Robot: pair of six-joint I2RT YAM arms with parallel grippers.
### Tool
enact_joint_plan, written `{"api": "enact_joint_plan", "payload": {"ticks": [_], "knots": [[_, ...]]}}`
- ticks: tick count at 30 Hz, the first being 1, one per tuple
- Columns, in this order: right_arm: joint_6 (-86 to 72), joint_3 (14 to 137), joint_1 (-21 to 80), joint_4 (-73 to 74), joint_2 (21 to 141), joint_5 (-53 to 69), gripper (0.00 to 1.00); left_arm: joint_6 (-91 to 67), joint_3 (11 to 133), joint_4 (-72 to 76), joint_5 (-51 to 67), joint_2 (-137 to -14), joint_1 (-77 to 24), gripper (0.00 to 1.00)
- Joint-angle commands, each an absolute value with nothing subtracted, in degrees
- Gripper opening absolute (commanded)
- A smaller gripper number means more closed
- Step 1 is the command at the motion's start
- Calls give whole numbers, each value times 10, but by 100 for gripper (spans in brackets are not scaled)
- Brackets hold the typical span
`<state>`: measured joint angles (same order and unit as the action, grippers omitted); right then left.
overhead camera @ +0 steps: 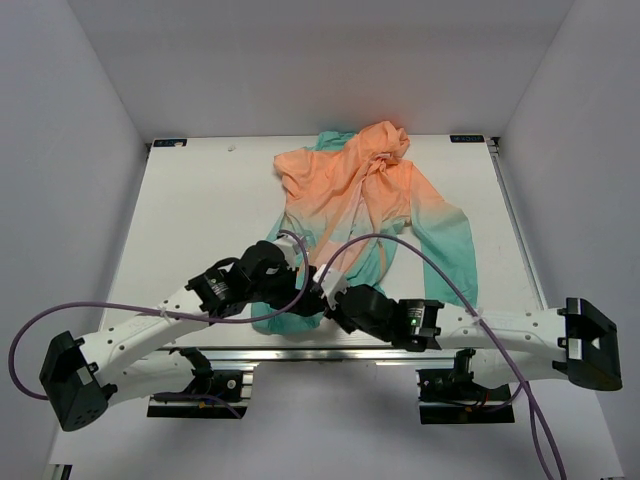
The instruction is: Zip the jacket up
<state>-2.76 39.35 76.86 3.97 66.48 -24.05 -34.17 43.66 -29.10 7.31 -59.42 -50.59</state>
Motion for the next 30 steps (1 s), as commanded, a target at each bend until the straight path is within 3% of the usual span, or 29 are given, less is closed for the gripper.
{"api": "enact_joint_plan", "payload": {"ticks": [1, 10, 17, 25, 30], "knots": [[-76, 448, 740, 97, 637, -195, 0, -264, 454, -260, 115, -557, -508, 98], [-129, 525, 607, 184, 639, -34, 0, -167, 459, -207, 153, -548, -513, 98], [-137, 582, 572, 228, 656, 82, 0, -154, 456, -183, 54, -542, -535, 98], [-170, 615, 527, 256, 686, 134, 0, -133, 484, -242, -148, -575, -609, 94], [-174, 630, 515, 275, 704, 150, 0, -116, 476, -220, -163, -559, -634, 95]]}}
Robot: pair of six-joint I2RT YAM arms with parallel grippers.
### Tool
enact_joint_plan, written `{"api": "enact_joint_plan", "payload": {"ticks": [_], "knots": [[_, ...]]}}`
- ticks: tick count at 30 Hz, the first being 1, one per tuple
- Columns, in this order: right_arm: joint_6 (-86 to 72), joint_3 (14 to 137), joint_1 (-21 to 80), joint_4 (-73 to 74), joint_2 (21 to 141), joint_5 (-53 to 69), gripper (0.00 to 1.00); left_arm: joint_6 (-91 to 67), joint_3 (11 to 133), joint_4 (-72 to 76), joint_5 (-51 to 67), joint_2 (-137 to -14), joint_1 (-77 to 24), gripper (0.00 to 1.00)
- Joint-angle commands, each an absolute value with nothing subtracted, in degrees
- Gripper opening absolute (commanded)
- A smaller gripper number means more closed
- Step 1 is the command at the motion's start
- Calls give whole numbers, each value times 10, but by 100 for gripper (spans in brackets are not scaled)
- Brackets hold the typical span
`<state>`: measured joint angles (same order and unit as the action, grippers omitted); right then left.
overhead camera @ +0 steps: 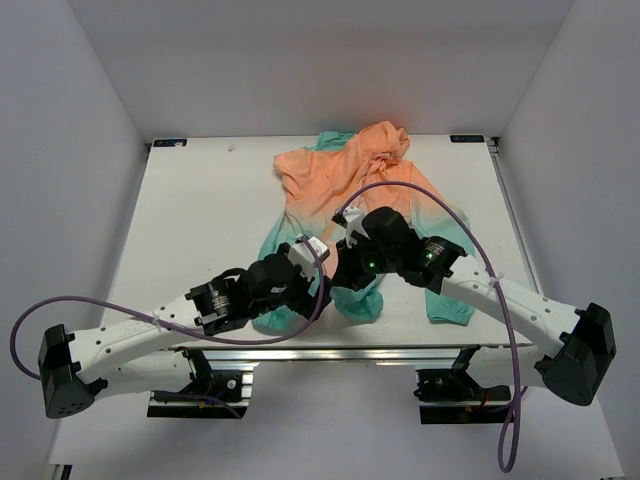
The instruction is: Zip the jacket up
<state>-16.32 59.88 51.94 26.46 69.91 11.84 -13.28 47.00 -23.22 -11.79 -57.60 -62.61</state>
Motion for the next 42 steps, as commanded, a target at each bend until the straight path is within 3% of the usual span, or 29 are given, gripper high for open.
{"api": "enact_joint_plan", "payload": {"ticks": [1, 12, 16, 27, 30, 33, 38, 42], "knots": [[-176, 632, 515, 275, 705, 145, 0, -117, 478, -224, -165, -562, -634, 95], [-217, 629, 515, 245, 704, 106, 0, -223, 465, -178, -130, -593, -634, 95], [-221, 615, 515, 225, 697, 121, 0, -253, 437, -134, -135, -590, -634, 90], [-222, 598, 514, 203, 690, 115, 0, -269, 443, -142, -165, -609, -634, 58], [-221, 594, 514, 201, 691, 118, 0, -269, 439, -133, -166, -612, -634, 37], [-210, 592, 515, 201, 689, 106, 0, -273, 444, -144, -167, -616, -634, 6], [-160, 577, 520, 196, 697, 49, 0, -289, 454, -176, -157, -606, -634, 0], [-140, 571, 552, 194, 715, -102, 0, -307, 450, -197, -128, -592, -634, 0]]}}
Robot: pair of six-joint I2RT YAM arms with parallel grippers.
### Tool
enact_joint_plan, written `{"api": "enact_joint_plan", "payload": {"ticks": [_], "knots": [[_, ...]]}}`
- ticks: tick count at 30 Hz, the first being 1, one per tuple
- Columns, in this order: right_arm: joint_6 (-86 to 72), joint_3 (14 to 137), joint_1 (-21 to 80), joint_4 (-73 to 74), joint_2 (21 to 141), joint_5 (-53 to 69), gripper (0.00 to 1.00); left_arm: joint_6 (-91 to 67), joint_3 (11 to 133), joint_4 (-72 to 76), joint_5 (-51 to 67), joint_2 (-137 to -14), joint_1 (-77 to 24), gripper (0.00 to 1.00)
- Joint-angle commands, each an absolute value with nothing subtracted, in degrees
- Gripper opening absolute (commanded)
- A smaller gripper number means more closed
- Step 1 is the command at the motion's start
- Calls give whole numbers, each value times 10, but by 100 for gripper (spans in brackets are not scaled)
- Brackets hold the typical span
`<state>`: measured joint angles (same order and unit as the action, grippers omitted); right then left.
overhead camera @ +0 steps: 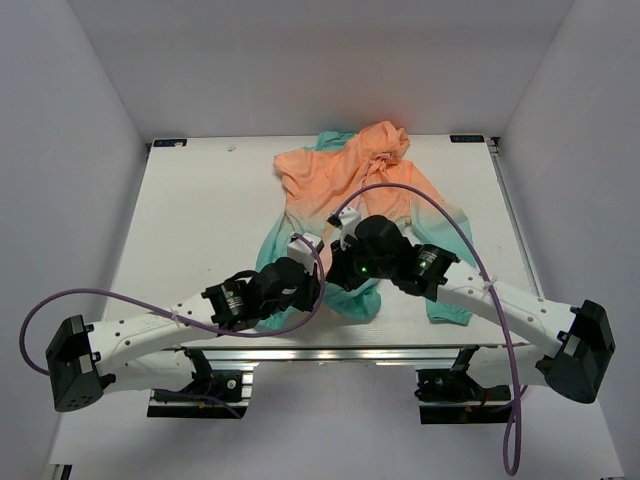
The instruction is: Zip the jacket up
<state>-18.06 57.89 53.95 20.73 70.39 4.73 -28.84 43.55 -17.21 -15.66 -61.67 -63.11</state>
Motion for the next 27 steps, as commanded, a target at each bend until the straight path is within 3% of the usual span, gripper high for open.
{"api": "enact_joint_plan", "payload": {"ticks": [1, 10, 19, 21, 27], "knots": [[-140, 572, 559, 195, 720, -128, 0, -316, 450, -207, -123, -590, -634, 0], [-133, 578, 621, 200, 767, -310, 0, -372, 454, -264, -127, -599, -634, 0], [-132, 564, 629, 188, 745, -257, 0, -379, 468, -268, -134, -623, -634, 0], [-127, 557, 629, 184, 732, -204, 0, -377, 467, -265, -141, -621, -634, 17], [-134, 537, 629, 190, 682, -107, 0, -367, 478, -268, -169, -621, -634, 46]]}}
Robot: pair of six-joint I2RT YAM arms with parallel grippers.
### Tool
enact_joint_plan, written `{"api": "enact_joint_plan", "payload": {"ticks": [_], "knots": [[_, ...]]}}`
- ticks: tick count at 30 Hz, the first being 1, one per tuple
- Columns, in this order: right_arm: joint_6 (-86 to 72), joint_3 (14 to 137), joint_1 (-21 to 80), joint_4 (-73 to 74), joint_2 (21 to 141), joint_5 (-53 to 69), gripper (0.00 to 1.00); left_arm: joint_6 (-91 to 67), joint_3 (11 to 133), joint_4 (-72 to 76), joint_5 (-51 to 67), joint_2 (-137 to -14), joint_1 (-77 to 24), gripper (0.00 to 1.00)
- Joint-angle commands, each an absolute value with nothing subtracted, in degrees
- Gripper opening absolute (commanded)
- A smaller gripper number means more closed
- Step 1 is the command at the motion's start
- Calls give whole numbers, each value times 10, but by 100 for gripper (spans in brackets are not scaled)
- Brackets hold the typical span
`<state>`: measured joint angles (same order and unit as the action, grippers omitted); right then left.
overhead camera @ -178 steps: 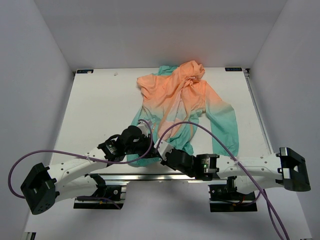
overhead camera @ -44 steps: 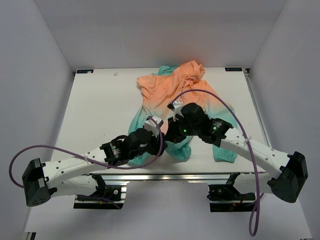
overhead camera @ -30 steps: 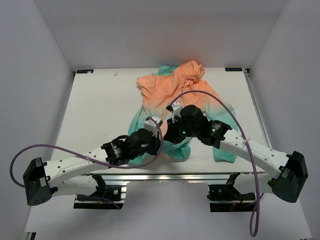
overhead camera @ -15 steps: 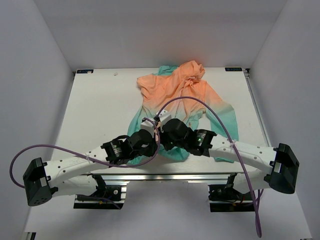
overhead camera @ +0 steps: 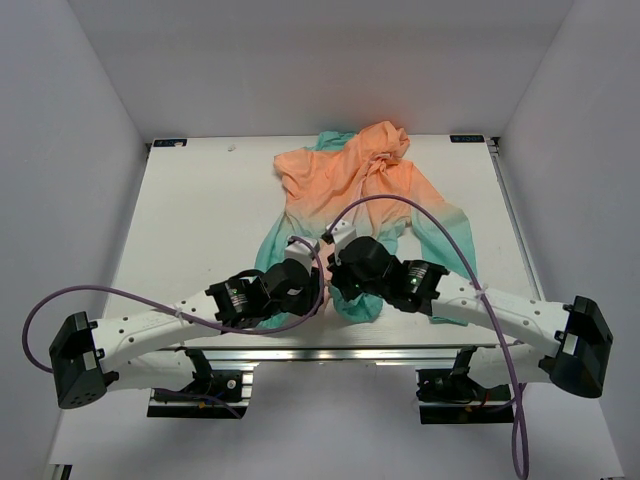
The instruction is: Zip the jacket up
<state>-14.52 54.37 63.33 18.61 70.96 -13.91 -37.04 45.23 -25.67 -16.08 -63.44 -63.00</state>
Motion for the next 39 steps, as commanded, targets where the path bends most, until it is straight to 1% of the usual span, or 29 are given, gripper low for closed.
{"api": "enact_joint_plan", "payload": {"ticks": [1, 3, 8, 11, 12, 13, 15, 16, 17, 22, 26, 29, 31, 33, 35, 39], "knots": [[-133, 536, 629, 190, 679, -99, 0, -366, 480, -267, -171, -621, -634, 51], [-135, 533, 628, 194, 671, -84, 0, -360, 485, -265, -176, -621, -634, 62], [-138, 528, 629, 193, 661, -72, 0, -339, 490, -236, -164, -627, -633, 62], [-141, 528, 629, 190, 656, -69, 0, -327, 496, -228, -156, -647, -633, 52], [-141, 529, 629, 189, 653, -71, 0, -323, 503, -231, -155, -653, -633, 46], [-141, 530, 629, 189, 652, -75, 0, -321, 508, -237, -152, -659, -633, 29], [-142, 533, 629, 193, 654, -86, 0, -320, 517, -250, -148, -671, -633, 10], [-142, 533, 629, 196, 656, -91, 0, -318, 520, -250, -141, -672, -633, 3], [-144, 535, 629, 198, 658, -107, 0, -318, 520, -252, -140, -672, -633, 0], [-150, 546, 628, 202, 676, -152, 0, -315, 510, -249, -122, -643, -633, 0], [-168, 565, 629, 235, 707, -273, 0, -317, 508, -259, -113, -607, -633, 0], [-179, 574, 628, 242, 736, -323, 0, -319, 512, -279, -109, -581, -633, 0], [-186, 571, 628, 222, 747, -330, 0, -322, 514, -292, -107, -573, -633, 0], [-190, 564, 628, 194, 753, -363, 0, -330, 516, -311, -107, -570, -633, 0], [-210, 573, 629, 202, 765, -407, 0, -337, 519, -329, -101, -573, -633, 0], [-204, 557, 628, 168, 780, -441, 0, -346, 509, -323, -69, -569, -633, 0]]}}
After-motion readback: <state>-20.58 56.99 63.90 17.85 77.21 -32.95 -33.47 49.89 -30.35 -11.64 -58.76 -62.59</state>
